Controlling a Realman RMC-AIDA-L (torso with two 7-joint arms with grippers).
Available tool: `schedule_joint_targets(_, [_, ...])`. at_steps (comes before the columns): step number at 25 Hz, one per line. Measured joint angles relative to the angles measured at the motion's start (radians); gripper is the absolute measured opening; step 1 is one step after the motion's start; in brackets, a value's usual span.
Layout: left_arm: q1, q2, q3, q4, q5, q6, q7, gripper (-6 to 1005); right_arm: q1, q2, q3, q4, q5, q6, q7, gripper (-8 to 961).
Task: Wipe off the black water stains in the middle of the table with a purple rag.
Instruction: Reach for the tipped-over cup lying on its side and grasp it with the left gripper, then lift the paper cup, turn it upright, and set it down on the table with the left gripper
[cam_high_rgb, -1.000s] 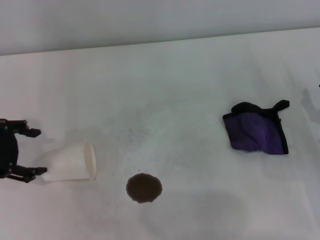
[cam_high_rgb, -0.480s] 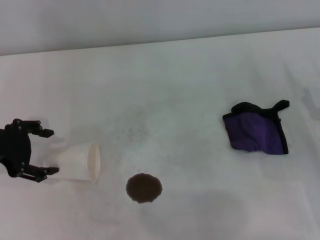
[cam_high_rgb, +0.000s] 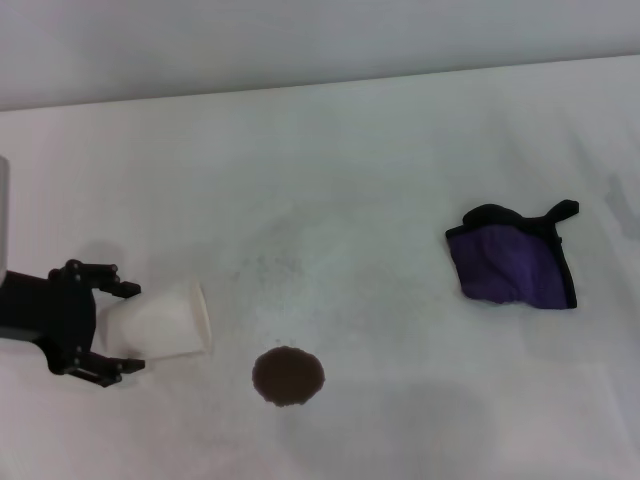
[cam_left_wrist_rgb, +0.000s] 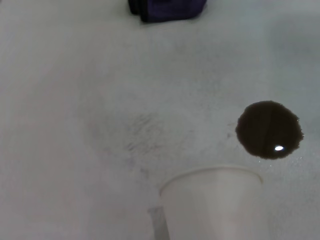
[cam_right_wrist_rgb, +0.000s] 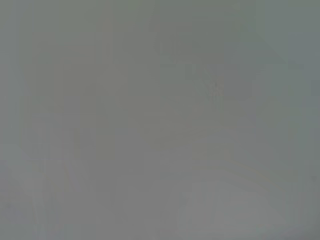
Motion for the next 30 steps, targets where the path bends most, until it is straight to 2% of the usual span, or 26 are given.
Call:
schedule_joint_targets(14, [0.001,-0.001,0.017,-0.022,-0.035,0.048,0.005,883,-0.010,0.000,0.000,0.006,0.000,0.001,0.000,855])
schedule_joint_targets(19, [0.008,-0.001,0.017,-0.023,-0.069,0.053,0.005,797,-0.009,0.000,0.000,0.006,0.000,0.001,-0.001,854])
schedule_joint_targets(23, [0.019,0.000,0.006,-0.016,-0.186,0.061,0.006,780,-0.009,0.000,0.000,0.003,-0.003,0.000,-0.002,854])
schedule_joint_targets(30, [0.075,-0.001,-0.016,-0.045,-0.510,0.127,0.046,780,-0.007,-0.001,-0.007,-0.023,-0.008,0.003,-0.011,855])
